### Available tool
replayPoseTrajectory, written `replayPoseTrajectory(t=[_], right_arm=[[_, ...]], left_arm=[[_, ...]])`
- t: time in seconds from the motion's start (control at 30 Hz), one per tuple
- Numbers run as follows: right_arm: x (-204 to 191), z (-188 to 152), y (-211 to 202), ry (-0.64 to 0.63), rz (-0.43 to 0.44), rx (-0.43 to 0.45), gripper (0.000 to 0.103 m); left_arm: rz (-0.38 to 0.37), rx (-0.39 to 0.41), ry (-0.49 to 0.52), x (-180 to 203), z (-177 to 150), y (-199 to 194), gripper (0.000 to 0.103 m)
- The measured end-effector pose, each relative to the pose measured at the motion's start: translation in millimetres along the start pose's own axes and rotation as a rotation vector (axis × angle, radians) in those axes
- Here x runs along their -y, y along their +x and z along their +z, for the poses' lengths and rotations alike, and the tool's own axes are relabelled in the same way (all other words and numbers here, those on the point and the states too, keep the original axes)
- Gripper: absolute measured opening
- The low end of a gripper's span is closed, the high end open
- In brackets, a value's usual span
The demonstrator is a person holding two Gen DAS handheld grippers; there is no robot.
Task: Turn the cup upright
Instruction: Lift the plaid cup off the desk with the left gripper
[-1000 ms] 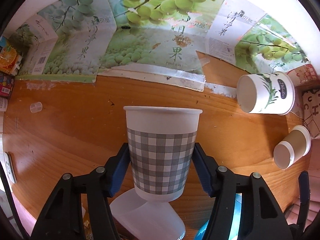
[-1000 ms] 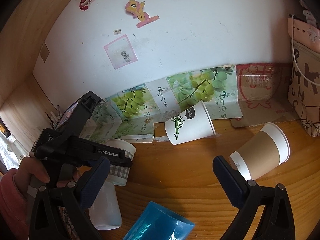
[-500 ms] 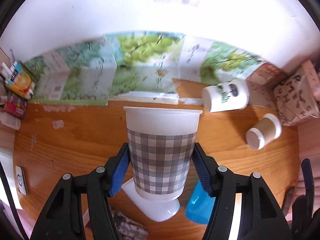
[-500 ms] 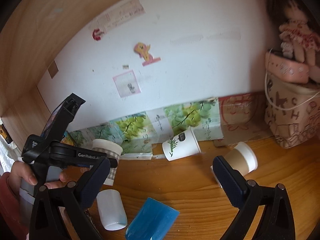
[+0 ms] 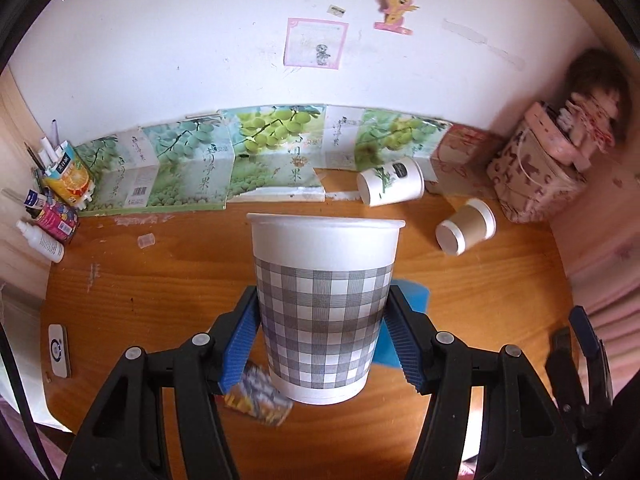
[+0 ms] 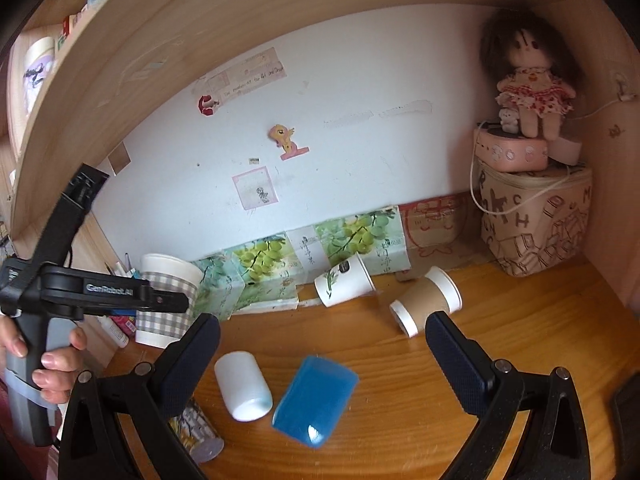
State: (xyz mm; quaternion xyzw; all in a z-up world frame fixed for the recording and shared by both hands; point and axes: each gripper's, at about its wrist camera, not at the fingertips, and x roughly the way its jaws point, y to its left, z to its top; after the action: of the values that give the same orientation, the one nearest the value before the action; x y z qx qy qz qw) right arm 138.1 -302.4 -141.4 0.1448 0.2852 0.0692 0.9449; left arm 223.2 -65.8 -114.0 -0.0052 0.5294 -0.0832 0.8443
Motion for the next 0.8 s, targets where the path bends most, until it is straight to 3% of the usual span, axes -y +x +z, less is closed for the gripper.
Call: replayPoseTrajectory(t=[0.27, 0.7, 0.8], right_arm=[[-22, -34, -34, -0.008, -0.008, -0.04, 0.103], [-42, -98, -75, 0.066, -0.08, -0.155, 0.103], [-44, -112, -77, 0.08, -0.064, -0.205, 0.103]], left_arm=[[-0.032, -0.044, 0.034, -1, -57, -23, 0.066], [-0.103, -0.186, 0.081, -9, -131, -13, 0.066], [-0.121, -0.208, 0.094, -9, -143, -8, 0.066]])
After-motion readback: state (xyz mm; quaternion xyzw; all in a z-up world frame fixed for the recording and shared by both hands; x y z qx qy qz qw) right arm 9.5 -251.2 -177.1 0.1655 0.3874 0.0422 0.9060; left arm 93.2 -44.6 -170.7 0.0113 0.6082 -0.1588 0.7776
